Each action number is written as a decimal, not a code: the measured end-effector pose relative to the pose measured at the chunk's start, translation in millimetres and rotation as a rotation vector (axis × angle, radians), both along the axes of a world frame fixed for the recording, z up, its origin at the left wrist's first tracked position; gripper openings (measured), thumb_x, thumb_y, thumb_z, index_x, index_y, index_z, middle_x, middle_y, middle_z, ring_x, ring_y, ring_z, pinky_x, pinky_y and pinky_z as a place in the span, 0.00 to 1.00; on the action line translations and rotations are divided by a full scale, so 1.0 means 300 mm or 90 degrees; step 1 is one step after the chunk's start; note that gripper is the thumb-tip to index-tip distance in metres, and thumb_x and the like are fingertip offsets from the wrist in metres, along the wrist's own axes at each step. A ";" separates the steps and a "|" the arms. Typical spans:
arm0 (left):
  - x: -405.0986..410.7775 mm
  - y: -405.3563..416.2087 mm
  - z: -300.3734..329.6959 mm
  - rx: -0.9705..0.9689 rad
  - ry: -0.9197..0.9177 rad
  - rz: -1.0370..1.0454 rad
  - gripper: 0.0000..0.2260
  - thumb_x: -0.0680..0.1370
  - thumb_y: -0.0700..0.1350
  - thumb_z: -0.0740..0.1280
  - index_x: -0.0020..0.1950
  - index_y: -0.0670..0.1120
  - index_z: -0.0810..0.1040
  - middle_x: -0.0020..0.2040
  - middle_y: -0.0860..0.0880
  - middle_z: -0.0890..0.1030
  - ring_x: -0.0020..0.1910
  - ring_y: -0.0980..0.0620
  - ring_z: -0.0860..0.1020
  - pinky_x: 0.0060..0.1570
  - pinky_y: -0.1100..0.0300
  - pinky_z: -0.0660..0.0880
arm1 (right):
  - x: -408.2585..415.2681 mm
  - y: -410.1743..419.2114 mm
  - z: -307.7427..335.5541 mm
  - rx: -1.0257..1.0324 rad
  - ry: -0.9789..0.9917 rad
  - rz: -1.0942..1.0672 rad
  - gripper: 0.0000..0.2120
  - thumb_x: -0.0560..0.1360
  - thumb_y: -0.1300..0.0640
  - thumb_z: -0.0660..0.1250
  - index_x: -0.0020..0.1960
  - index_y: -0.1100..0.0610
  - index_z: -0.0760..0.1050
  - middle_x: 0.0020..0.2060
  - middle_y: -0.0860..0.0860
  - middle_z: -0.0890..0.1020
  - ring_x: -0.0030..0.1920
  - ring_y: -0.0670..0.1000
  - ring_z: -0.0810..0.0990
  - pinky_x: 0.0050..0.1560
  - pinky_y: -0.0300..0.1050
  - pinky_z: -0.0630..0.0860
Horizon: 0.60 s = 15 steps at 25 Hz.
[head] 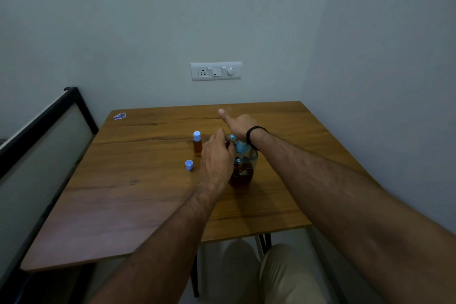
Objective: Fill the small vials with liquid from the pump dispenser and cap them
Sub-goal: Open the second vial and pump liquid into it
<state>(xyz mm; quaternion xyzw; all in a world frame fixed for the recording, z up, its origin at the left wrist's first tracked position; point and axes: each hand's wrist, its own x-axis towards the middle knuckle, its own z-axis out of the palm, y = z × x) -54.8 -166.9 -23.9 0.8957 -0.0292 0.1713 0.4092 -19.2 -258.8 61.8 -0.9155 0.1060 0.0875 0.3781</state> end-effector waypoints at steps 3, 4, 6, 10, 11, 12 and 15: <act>-0.002 0.004 0.010 0.014 -0.004 0.001 0.06 0.82 0.47 0.66 0.50 0.51 0.69 0.45 0.52 0.76 0.45 0.52 0.78 0.46 0.51 0.81 | -0.010 0.001 0.014 0.045 0.028 0.009 0.45 0.76 0.23 0.51 0.73 0.58 0.73 0.68 0.59 0.76 0.61 0.59 0.77 0.59 0.56 0.73; 0.003 0.005 0.007 0.017 -0.003 -0.003 0.06 0.82 0.47 0.66 0.50 0.51 0.69 0.45 0.52 0.76 0.45 0.52 0.78 0.47 0.51 0.81 | -0.001 0.002 -0.002 0.021 0.004 0.004 0.42 0.77 0.25 0.51 0.68 0.58 0.77 0.64 0.58 0.79 0.56 0.57 0.78 0.54 0.54 0.74; -0.001 0.006 0.008 0.023 -0.009 -0.003 0.06 0.81 0.45 0.66 0.49 0.51 0.69 0.45 0.52 0.76 0.45 0.51 0.77 0.47 0.50 0.80 | 0.019 0.009 -0.028 -0.036 -0.045 -0.022 0.34 0.79 0.28 0.53 0.53 0.58 0.79 0.56 0.58 0.83 0.47 0.55 0.78 0.45 0.49 0.72; -0.004 0.007 0.003 0.023 -0.019 -0.003 0.06 0.82 0.46 0.66 0.48 0.51 0.69 0.44 0.52 0.75 0.44 0.51 0.77 0.46 0.52 0.79 | 0.010 -0.002 -0.007 -0.012 -0.013 -0.002 0.39 0.78 0.27 0.52 0.65 0.60 0.78 0.62 0.59 0.81 0.54 0.57 0.79 0.51 0.51 0.74; -0.009 0.008 0.008 0.025 -0.020 -0.001 0.06 0.82 0.46 0.65 0.47 0.51 0.69 0.43 0.52 0.75 0.44 0.50 0.77 0.45 0.52 0.79 | 0.002 -0.002 0.009 0.007 0.012 0.008 0.43 0.77 0.25 0.51 0.70 0.60 0.74 0.66 0.59 0.78 0.59 0.59 0.78 0.56 0.54 0.74; -0.010 0.008 0.010 0.025 -0.022 0.000 0.07 0.82 0.46 0.65 0.47 0.51 0.69 0.43 0.52 0.75 0.44 0.51 0.77 0.45 0.53 0.79 | -0.003 -0.004 0.017 0.023 0.028 0.016 0.46 0.76 0.24 0.50 0.73 0.60 0.71 0.69 0.60 0.76 0.63 0.60 0.77 0.59 0.57 0.73; 0.004 0.008 -0.001 0.027 -0.017 -0.007 0.06 0.82 0.46 0.65 0.48 0.51 0.68 0.44 0.52 0.75 0.45 0.52 0.77 0.47 0.50 0.80 | 0.013 -0.001 -0.016 -0.012 -0.020 0.007 0.39 0.77 0.25 0.52 0.60 0.59 0.80 0.61 0.59 0.81 0.55 0.57 0.79 0.54 0.53 0.75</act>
